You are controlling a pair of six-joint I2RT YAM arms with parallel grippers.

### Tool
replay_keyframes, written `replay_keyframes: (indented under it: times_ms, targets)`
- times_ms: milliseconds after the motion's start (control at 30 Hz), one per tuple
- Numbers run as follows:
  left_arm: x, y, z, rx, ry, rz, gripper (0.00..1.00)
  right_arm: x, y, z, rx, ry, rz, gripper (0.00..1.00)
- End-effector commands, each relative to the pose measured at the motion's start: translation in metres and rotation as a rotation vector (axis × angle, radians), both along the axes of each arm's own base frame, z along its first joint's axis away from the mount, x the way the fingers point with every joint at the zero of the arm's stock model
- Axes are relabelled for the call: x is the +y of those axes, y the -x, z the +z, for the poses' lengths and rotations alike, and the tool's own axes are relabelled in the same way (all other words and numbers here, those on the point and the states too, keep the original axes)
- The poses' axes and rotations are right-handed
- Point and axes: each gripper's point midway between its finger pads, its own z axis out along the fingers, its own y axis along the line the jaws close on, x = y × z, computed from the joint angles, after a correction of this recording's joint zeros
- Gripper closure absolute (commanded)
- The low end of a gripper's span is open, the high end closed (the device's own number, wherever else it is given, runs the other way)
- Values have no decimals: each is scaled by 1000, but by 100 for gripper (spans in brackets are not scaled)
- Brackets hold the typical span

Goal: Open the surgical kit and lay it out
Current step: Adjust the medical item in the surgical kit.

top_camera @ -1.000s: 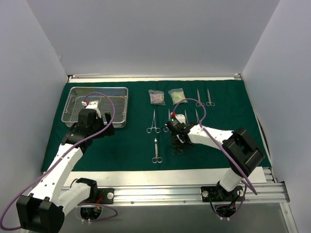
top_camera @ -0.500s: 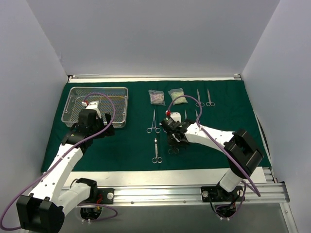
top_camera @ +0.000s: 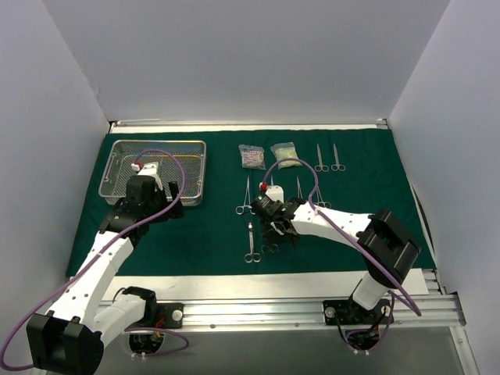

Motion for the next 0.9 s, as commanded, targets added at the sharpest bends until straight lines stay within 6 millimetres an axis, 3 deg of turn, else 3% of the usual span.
replay_keyframes:
  times_ms: [0, 367, 867]
  targets:
    - [0, -11, 9, -53, -7, -2, 5, -2, 5, -9, 17, 18, -28, 100]
    - [-1, -10, 8, -51, -6, -6, 5, -12, 12, -26, 31, 60, -33, 100]
    - [0, -10, 8, -50, -8, -6, 5, -9, 19, -23, 37, 52, -19, 100]
